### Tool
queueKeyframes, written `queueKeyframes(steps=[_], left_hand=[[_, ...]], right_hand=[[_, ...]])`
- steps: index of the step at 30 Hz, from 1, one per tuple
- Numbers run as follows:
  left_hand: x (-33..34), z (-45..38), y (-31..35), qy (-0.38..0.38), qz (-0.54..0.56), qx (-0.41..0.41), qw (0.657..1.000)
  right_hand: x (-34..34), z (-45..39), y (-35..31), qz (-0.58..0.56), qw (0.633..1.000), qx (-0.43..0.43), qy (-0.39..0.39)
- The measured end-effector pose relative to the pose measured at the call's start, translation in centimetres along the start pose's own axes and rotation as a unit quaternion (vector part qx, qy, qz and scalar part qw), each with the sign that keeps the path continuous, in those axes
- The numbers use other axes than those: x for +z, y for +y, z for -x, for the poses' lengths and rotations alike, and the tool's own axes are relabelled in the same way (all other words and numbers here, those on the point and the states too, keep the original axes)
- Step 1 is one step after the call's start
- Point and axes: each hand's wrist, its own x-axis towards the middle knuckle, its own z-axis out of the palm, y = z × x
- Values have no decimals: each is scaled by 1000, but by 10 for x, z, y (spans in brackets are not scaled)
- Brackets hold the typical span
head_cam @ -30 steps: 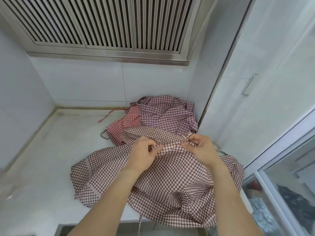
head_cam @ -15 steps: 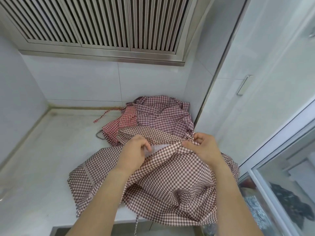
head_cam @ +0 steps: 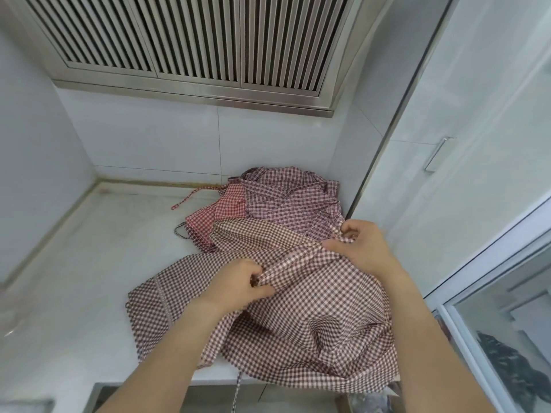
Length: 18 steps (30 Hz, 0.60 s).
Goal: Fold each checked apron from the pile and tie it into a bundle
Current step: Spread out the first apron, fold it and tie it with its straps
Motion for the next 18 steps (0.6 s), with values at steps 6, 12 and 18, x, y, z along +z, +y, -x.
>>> queueKeyframes(steps=[6,12,18], left_hand=[[-12,16,-26,-138,-160,8,977],[-87,27,-67,-137,-96,-24,986],[-143,35,-86,-31,-41,-46,998]], right_hand=[[-4,-1,3,2,1000,-6,12],[-8,-15,14,46,995,20,88],[-17,-30,20,46,990,45,126]])
